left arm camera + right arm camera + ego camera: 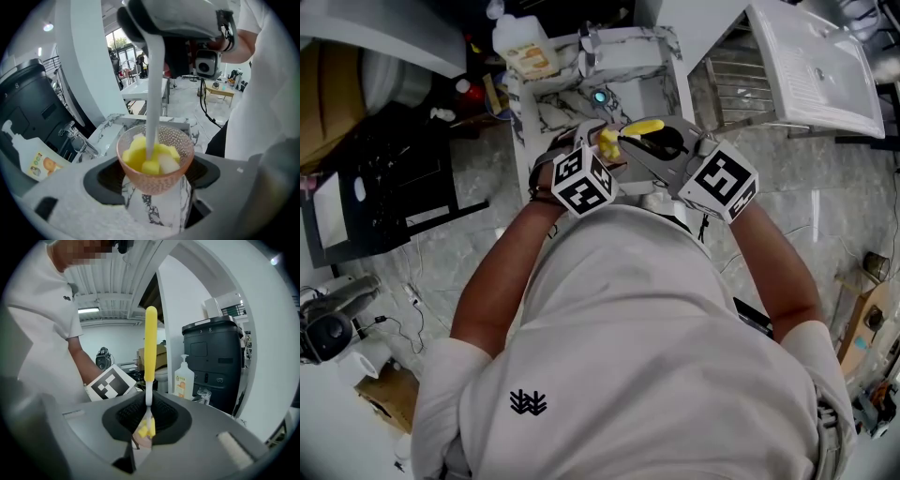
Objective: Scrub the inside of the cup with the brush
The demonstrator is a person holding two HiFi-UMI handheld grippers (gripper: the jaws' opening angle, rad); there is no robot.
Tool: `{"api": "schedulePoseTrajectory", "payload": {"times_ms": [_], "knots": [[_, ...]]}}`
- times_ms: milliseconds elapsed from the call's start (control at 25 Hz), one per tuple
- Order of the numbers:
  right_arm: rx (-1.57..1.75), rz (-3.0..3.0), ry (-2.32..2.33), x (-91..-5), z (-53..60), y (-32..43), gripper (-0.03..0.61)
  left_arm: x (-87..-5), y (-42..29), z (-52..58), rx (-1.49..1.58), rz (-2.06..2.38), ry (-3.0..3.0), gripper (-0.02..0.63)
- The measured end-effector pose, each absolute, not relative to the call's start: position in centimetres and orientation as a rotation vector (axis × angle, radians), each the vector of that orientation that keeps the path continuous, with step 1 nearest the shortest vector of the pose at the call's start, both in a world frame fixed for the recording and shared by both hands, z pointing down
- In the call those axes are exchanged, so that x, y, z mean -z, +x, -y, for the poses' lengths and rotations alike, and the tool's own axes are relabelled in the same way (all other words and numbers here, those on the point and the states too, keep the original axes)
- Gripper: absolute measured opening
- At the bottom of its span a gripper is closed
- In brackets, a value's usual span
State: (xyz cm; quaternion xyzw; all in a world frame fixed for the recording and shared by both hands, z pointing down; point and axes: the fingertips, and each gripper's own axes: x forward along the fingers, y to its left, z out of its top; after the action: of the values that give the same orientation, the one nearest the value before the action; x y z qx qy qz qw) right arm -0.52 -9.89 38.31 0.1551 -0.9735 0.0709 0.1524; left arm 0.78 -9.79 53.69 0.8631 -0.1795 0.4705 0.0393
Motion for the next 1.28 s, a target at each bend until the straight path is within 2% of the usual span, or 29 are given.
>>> {"api": "schedulePoseTrajectory", "payload": {"times_ms": [600,1280], "knots": [[-0.560,2.762,0.556,-41.2,11.5,2.4,0.043,-54.3,-0.3,9.4,-1.411,0.591,2.608,0.377],[-0.472,2.834,0.640,-34.5,10.2,6.1,0.041,-55.5,-3.0,10.3,-1.522,0.647,2.566,0.377]]}}
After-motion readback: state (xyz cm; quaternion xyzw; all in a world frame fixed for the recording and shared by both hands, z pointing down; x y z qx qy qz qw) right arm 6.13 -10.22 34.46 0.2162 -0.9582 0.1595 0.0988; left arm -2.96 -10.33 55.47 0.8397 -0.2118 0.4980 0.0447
